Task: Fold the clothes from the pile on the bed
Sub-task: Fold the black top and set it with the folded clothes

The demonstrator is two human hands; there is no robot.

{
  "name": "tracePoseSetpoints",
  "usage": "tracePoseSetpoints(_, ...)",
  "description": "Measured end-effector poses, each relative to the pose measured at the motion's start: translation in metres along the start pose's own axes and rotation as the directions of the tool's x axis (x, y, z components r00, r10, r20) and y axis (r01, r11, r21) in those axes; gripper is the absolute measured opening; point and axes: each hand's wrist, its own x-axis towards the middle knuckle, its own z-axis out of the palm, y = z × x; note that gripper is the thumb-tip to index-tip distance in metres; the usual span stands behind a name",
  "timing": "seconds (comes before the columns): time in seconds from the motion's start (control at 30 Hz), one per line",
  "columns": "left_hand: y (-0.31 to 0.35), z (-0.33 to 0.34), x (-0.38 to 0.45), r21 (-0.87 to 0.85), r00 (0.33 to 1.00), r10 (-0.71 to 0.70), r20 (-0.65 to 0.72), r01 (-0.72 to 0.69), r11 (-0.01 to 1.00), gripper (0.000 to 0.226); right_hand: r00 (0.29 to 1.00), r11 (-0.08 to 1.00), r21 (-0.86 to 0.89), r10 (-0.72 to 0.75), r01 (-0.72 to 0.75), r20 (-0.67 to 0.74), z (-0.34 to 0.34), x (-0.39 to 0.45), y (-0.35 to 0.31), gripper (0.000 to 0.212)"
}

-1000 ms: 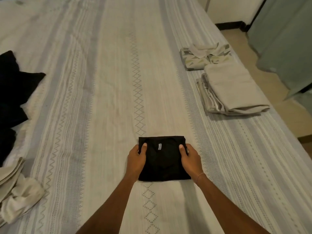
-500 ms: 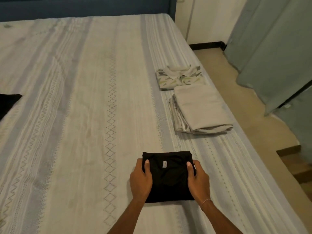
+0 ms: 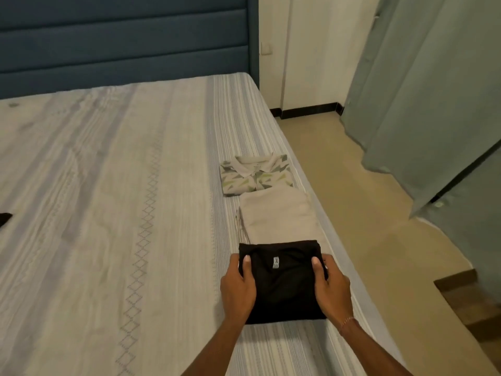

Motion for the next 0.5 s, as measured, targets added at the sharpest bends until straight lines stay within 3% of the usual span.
tracePoseSetpoints(0.27,0.069,0.02,0.149,-0.013,0.995,0.092,-0.031,-0.093,0.996,0.026,0.993,0.995,0.021,-0.098,0.1,-0.067,0.025,0.149,-0.063,0.02)
tracePoseSetpoints(0.5,0.068,0.053,0.286,-0.012,0.993,0.119,-0.002,-0.119,0.993,0.024,0.996,0.996,0.033,-0.083,0.084,-0.044,0.082,0.276,-0.082,0.018)
